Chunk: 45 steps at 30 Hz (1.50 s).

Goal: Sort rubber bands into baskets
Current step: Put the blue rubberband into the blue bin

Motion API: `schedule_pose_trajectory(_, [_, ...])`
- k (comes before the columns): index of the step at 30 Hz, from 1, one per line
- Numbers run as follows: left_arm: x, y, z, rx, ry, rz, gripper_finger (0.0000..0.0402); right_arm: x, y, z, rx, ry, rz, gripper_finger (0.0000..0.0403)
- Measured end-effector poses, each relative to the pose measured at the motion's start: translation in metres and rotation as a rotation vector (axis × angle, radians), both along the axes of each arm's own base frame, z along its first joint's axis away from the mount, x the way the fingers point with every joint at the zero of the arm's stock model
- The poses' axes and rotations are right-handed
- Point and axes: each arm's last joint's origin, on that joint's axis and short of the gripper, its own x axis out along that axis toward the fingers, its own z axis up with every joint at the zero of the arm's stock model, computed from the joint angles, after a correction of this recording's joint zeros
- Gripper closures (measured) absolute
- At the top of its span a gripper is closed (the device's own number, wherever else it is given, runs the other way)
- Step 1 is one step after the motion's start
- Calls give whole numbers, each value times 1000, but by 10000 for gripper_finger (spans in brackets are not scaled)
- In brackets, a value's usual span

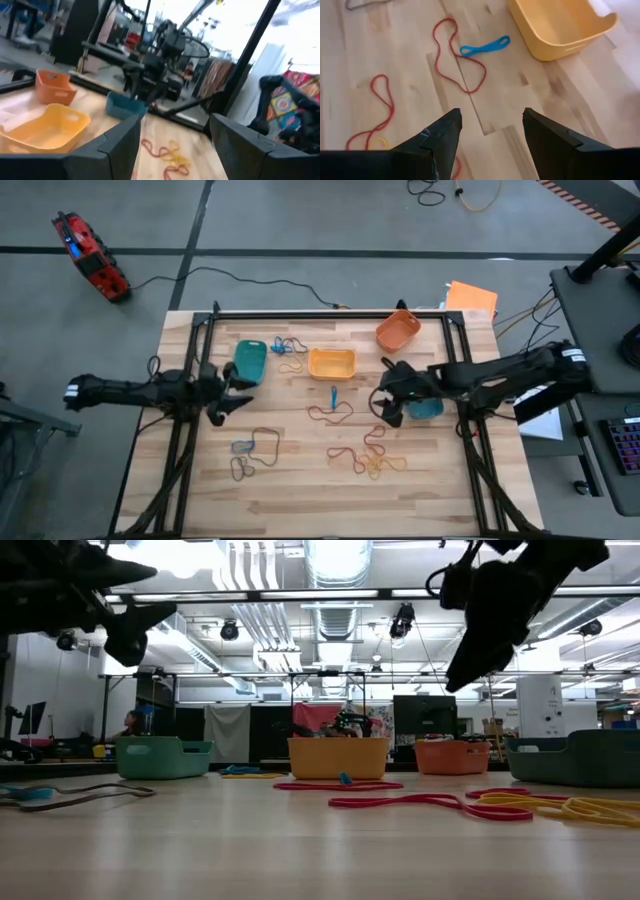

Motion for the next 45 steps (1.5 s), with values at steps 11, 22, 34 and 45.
schedule_pose_trajectory(11, [32,1,15,59,579,117,178,13,1,-22,-21,104,21,197])
schedule_pose_trajectory(22, [79,-2,47,164,657,93,178,32,2,-37,-38,75,42,197])
schedule_pose_trajectory(34, [114,-1,62,188,748,171,178,41,-8,-34,-86,52,28,197])
schedule_pose_trajectory(45, [117,-2,54,167,778,178,178,55,-10,-23,76,-84,-167,197])
